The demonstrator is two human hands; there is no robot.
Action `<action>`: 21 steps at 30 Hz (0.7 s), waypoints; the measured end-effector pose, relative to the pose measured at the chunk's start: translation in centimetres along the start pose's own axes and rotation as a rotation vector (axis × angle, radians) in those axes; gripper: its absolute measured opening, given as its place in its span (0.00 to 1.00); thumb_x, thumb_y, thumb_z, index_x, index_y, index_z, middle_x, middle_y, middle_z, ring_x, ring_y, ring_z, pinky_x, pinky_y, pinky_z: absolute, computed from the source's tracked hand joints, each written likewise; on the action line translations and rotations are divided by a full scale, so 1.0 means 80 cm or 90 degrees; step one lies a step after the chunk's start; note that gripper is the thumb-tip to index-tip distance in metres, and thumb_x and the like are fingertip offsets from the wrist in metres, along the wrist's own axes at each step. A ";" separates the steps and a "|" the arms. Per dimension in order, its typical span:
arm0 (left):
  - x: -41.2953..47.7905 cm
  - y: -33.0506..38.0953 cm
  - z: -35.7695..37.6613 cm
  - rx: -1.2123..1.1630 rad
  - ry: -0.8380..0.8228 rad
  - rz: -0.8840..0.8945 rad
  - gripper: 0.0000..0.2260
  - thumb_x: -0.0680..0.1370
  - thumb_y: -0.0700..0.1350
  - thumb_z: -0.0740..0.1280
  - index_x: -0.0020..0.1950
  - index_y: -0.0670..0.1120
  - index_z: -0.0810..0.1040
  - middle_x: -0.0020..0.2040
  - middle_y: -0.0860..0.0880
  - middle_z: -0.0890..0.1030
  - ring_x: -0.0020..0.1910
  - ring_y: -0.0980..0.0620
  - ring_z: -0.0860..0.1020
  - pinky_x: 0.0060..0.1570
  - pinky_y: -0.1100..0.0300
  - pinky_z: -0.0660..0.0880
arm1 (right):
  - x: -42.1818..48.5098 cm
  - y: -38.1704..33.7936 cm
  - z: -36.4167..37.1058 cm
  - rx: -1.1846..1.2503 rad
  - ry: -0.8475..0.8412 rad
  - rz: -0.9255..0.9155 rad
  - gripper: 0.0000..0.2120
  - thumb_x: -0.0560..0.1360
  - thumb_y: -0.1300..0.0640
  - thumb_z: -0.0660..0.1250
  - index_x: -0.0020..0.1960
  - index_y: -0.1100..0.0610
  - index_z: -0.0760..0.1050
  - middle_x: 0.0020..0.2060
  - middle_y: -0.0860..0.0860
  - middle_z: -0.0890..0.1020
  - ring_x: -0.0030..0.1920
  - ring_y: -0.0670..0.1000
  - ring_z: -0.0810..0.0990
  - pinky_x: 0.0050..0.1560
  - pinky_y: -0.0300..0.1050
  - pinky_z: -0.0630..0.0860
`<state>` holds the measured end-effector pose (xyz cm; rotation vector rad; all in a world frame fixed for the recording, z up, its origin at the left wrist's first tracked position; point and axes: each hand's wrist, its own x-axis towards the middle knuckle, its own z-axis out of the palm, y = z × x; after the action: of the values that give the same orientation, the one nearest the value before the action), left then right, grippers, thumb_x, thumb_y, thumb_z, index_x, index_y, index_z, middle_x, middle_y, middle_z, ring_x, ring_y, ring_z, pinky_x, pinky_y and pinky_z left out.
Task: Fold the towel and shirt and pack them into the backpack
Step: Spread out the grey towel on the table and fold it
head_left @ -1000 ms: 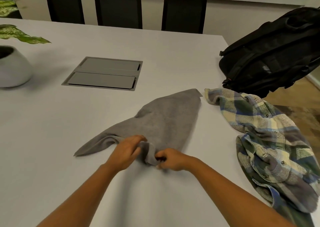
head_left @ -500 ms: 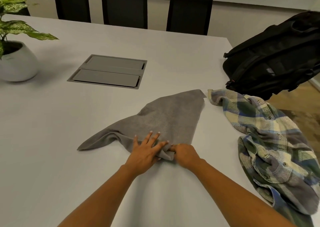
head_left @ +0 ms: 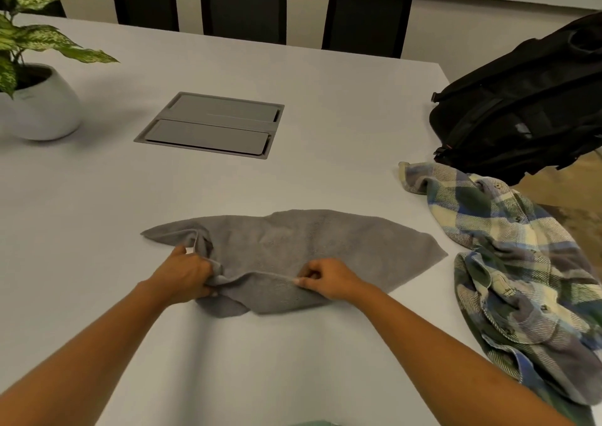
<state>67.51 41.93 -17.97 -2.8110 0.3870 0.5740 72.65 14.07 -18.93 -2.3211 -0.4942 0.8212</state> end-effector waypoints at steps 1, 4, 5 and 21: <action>0.000 -0.001 0.002 -0.039 0.025 -0.016 0.11 0.77 0.58 0.61 0.54 0.54 0.75 0.51 0.57 0.79 0.53 0.56 0.75 0.60 0.58 0.61 | 0.000 0.010 -0.005 -0.043 0.010 0.006 0.11 0.73 0.43 0.67 0.40 0.49 0.73 0.37 0.47 0.76 0.39 0.47 0.74 0.39 0.39 0.69; 0.005 0.008 0.011 -0.137 0.076 -0.001 0.15 0.74 0.59 0.62 0.57 0.55 0.75 0.50 0.57 0.78 0.52 0.56 0.75 0.56 0.59 0.62 | -0.007 0.044 -0.019 -0.118 0.002 0.035 0.14 0.68 0.39 0.70 0.40 0.47 0.72 0.43 0.47 0.77 0.45 0.48 0.76 0.46 0.43 0.73; 0.007 0.013 0.013 -0.164 0.091 0.020 0.21 0.72 0.64 0.59 0.60 0.55 0.74 0.53 0.57 0.79 0.54 0.56 0.74 0.58 0.58 0.62 | -0.012 0.054 -0.023 -0.118 0.005 0.041 0.15 0.68 0.38 0.70 0.44 0.48 0.74 0.47 0.48 0.77 0.49 0.48 0.76 0.50 0.44 0.74; 0.045 0.094 0.021 -0.223 -0.082 -0.134 0.34 0.77 0.66 0.51 0.76 0.54 0.39 0.77 0.50 0.40 0.76 0.44 0.43 0.68 0.32 0.44 | -0.021 0.041 -0.045 -0.241 -0.215 0.275 0.24 0.74 0.38 0.63 0.45 0.60 0.76 0.40 0.55 0.82 0.34 0.52 0.79 0.49 0.46 0.78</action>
<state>67.83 34.66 -22.33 -3.0648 -0.0426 0.8405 74.22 9.22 -18.18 -2.6958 -0.3071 1.4486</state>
